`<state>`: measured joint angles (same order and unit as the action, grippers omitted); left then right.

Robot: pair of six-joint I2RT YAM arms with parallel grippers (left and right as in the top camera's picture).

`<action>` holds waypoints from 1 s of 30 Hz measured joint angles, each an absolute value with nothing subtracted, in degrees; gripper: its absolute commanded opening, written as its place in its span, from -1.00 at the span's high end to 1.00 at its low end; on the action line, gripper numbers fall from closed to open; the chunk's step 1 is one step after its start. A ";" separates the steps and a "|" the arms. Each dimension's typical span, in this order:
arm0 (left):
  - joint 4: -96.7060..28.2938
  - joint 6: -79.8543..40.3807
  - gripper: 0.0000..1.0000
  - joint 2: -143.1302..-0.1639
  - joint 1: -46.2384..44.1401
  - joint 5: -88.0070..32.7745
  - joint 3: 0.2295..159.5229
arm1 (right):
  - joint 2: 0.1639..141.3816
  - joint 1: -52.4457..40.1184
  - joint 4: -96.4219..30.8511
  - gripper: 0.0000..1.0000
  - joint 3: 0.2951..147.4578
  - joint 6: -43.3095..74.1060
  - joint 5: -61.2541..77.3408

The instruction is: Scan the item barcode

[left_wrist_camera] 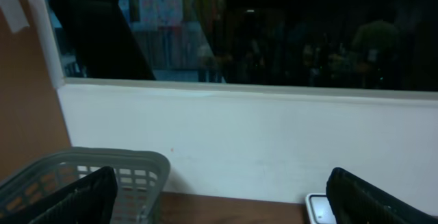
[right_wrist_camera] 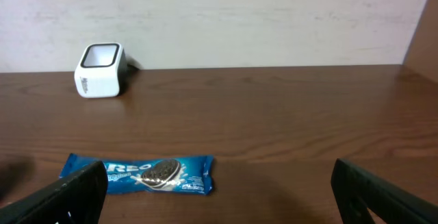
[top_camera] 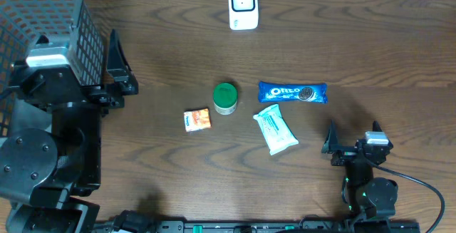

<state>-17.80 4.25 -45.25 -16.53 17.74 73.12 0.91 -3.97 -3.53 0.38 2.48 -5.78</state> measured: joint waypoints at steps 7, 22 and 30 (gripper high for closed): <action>-17.61 7.05 -0.96 -43.70 -16.43 17.67 70.13 | 0.89 -3.99 -3.53 -0.99 0.38 2.50 -5.78; -18.96 8.88 -0.96 -28.05 -16.14 10.61 49.21 | 0.91 -3.97 -3.51 -0.98 0.38 2.48 -5.80; -18.98 10.39 -0.96 -28.88 -16.12 10.41 48.84 | 0.91 -3.97 -2.98 -0.99 0.38 2.31 -6.37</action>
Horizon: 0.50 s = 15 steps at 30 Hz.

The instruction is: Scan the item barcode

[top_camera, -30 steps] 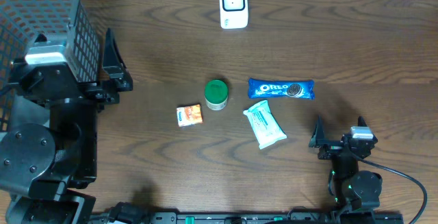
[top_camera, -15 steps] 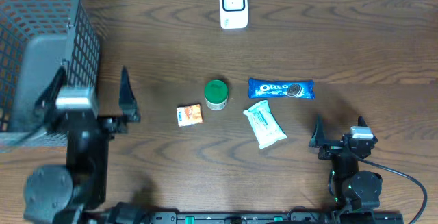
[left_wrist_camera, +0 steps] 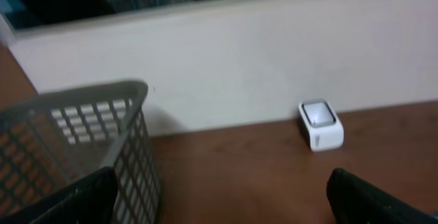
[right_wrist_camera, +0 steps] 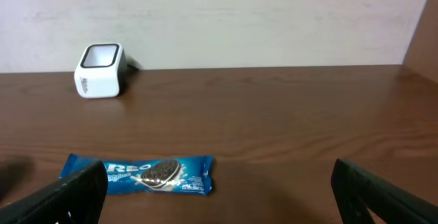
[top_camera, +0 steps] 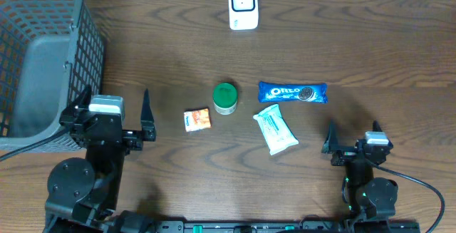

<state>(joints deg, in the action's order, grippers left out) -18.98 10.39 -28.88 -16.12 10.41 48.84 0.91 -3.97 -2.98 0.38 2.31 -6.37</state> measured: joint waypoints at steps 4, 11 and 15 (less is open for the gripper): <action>-16.60 13.58 -0.96 -28.88 -16.12 10.39 48.84 | 1.10 -3.97 9.10 -0.98 0.36 4.10 -8.03; -8.91 15.05 -0.96 -28.88 -16.12 10.17 43.51 | 8.80 -3.99 7.18 -0.99 4.58 6.90 1.04; -5.91 14.76 -0.96 -29.10 -16.12 10.00 38.70 | 22.02 -4.10 2.70 -0.99 12.29 7.20 3.70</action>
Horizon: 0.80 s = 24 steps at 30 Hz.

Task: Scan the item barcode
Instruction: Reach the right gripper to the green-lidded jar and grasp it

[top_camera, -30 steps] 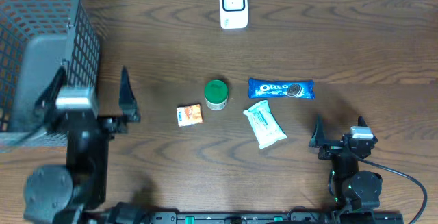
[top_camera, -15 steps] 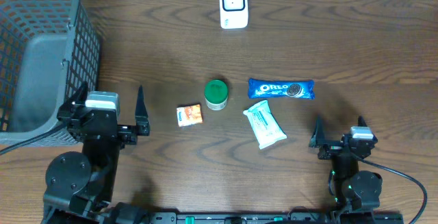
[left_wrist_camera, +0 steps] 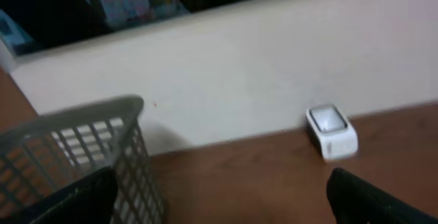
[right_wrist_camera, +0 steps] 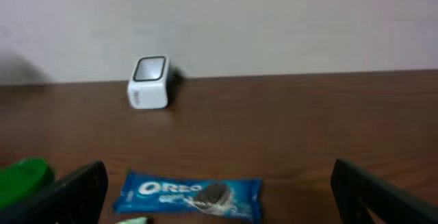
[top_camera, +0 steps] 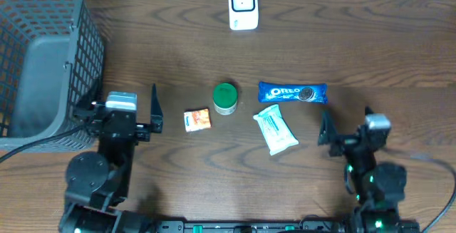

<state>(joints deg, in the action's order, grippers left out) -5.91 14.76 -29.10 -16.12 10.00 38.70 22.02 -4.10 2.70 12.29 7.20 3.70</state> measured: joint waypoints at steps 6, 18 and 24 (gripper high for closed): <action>-3.97 13.50 -0.96 -29.02 -16.12 9.52 34.30 | 49.01 -10.22 -11.27 -0.98 40.47 7.40 4.56; -3.33 5.61 -0.96 -23.81 -16.12 10.48 25.39 | 87.22 -29.93 -47.22 -0.79 87.24 8.60 2.31; -1.26 1.87 -0.96 -20.84 -16.12 10.37 19.94 | 94.19 -32.27 -46.87 -0.99 88.53 19.99 3.92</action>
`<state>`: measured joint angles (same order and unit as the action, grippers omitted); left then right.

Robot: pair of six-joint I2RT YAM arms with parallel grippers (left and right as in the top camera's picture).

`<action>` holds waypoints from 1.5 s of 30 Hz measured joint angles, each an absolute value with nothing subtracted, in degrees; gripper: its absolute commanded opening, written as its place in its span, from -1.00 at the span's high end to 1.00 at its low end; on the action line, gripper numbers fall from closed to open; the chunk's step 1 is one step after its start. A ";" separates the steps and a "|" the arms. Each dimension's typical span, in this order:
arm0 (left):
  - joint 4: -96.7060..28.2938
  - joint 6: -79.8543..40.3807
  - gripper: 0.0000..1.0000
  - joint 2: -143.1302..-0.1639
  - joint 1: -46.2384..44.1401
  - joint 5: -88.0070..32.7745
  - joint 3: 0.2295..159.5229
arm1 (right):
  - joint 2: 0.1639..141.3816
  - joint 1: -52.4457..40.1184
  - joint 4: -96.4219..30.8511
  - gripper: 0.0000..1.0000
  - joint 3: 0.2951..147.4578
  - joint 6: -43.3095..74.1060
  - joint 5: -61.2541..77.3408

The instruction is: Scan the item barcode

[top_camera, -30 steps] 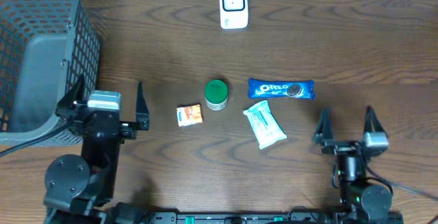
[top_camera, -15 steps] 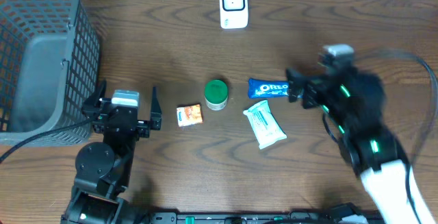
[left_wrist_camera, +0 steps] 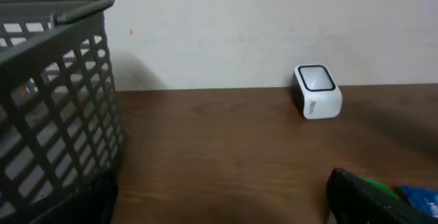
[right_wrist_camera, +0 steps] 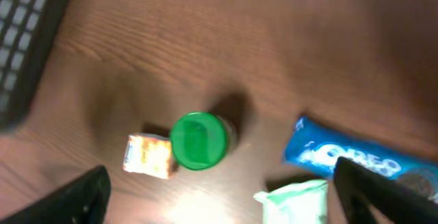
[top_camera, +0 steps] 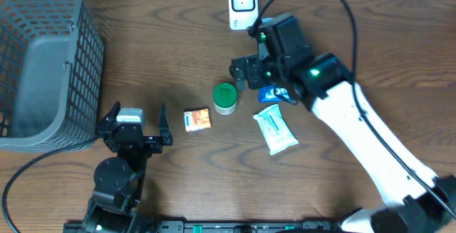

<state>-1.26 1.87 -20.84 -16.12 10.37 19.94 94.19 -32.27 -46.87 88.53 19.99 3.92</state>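
Note:
On the brown table lie a green-lidded jar point(top_camera: 226, 98), a small orange pack point(top_camera: 197, 120), a mint-white pack point(top_camera: 276, 130) and a blue Oreo pack point(top_camera: 274, 94), half hidden under my right arm. The white scanner point(top_camera: 243, 5) stands at the far edge. My right gripper point(top_camera: 255, 76) hangs open above the jar and the Oreo pack, holding nothing. Its view looks down on the jar point(right_wrist_camera: 198, 140), orange pack point(right_wrist_camera: 148, 157) and Oreo pack point(right_wrist_camera: 349, 157). My left gripper point(top_camera: 137, 112) sits open at the front left, empty, facing the scanner point(left_wrist_camera: 317, 91).
A grey mesh basket point(top_camera: 43, 55) fills the far left corner, close to my left arm, and shows in the left wrist view as the basket point(left_wrist_camera: 48, 80). A black cable point(top_camera: 342, 12) arcs from the right arm over the back of the table.
My right arm was low at the front right; now it reaches across the table and looks down over the jar and Oreo pack. My left gripper sits slightly further right and lower.
At first my left arm stood raised beside the basket and my right rested at the front right. Then the left had come down to the front left. The right then rose a little, and now hangs over the items. Nothing on the table has moved.

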 measured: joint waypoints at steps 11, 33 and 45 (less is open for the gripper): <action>-1.08 0.16 -0.96 -18.52 -16.12 5.96 15.33 | 114.26 -38.85 -60.38 -0.98 104.62 27.64 1.87; -4.73 -0.19 -0.96 -18.46 -16.12 5.87 15.33 | 133.53 -38.54 -66.61 -0.96 110.63 17.61 1.13; -10.17 0.30 -0.96 -18.37 -16.12 5.87 15.33 | 135.06 -38.54 -66.65 0.06 111.37 12.93 1.26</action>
<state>-10.17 0.30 -18.37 -16.12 5.87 15.33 135.06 -38.54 -66.65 111.37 12.93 1.26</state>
